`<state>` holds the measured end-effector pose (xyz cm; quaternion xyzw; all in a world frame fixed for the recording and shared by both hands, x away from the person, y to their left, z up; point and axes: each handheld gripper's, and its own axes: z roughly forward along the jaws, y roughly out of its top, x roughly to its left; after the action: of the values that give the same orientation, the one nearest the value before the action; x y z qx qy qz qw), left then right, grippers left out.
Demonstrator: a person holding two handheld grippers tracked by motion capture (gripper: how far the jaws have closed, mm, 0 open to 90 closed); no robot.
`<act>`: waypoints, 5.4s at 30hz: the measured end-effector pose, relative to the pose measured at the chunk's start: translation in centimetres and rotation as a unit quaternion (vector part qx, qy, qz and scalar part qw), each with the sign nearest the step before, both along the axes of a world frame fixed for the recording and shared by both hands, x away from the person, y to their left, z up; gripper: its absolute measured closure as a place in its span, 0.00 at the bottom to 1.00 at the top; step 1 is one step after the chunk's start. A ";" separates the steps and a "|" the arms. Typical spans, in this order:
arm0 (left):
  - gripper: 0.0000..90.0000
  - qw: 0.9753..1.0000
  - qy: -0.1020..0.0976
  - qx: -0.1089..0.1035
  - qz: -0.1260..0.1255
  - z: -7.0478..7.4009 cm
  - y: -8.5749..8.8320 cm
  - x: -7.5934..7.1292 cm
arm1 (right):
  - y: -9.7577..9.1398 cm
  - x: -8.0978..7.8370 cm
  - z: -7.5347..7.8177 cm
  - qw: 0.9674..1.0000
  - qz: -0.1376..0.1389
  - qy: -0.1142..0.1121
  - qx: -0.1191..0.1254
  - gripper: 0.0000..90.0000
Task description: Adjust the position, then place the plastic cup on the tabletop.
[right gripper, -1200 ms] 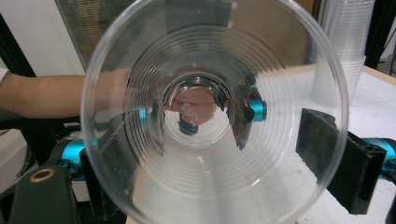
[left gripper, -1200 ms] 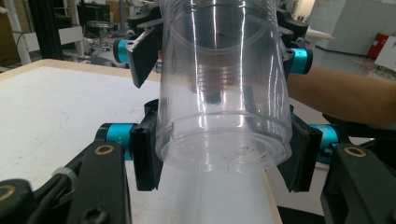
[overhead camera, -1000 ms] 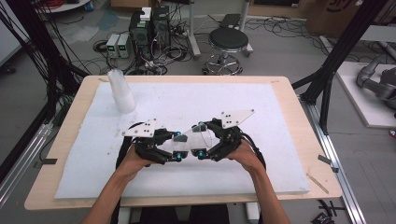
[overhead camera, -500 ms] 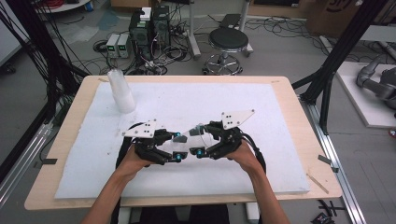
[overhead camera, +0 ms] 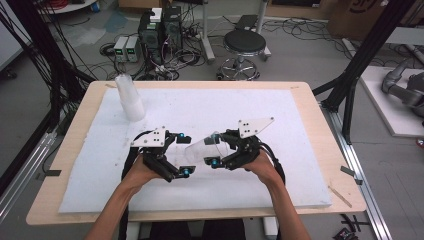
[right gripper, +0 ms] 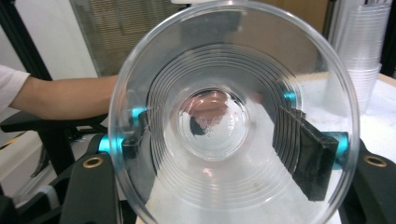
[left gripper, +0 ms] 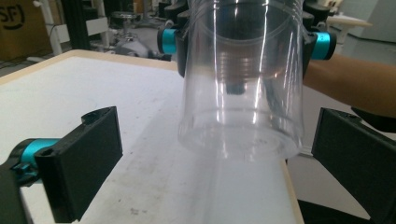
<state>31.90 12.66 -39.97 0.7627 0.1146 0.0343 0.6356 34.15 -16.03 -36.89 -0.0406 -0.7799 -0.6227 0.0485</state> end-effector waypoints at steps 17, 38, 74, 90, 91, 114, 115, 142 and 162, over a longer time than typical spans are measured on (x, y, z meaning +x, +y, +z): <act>0.02 0.975 0.028 0.060 0.211 -2.8 5.0 -0.9 | 0.2 2.3 2.8 0.971 -0.136 0.020 -0.194 0.38; 0.02 0.944 0.053 0.066 0.318 -6.6 8.4 -1.8 | 3.4 5.1 2.9 0.911 -0.201 0.047 -0.357 0.39; 0.02 0.945 0.050 0.069 0.314 -6.6 8.3 -1.8 | 4.5 5.6 -0.6 0.891 -0.217 0.052 -0.394 0.39; 0.02 0.945 0.052 0.068 0.315 -6.6 8.4 -1.7 | 5.7 5.6 -2.8 0.887 -0.231 0.036 -0.399 0.39; 0.02 0.945 0.053 0.067 0.315 -6.6 8.4 -1.7 | 5.8 5.5 -2.9 0.887 -0.234 0.034 -0.396 0.39; 0.02 0.945 0.057 0.062 0.315 -6.7 8.5 -1.7 | 5.8 5.5 -4.7 0.895 -0.258 0.021 -0.364 0.22; 0.02 0.946 0.057 0.062 0.314 -6.7 8.5 -1.7 | 5.7 5.5 -4.7 0.896 -0.259 0.022 -0.361 0.21; 0.02 0.947 0.059 0.051 0.311 -6.7 8.7 -1.8 | -3.5 -0.9 -6.5 0.926 -0.324 0.019 -0.194 0.19; 0.02 0.945 0.062 0.051 0.319 -6.7 8.7 -1.7 | -7.9 -2.7 -8.2 0.905 -0.400 0.009 -0.142 0.19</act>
<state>30.17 21.38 -46.71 0.7183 0.3886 0.1937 0.5437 31.48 -23.97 -45.05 -0.3614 -0.7777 -0.4721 -0.2043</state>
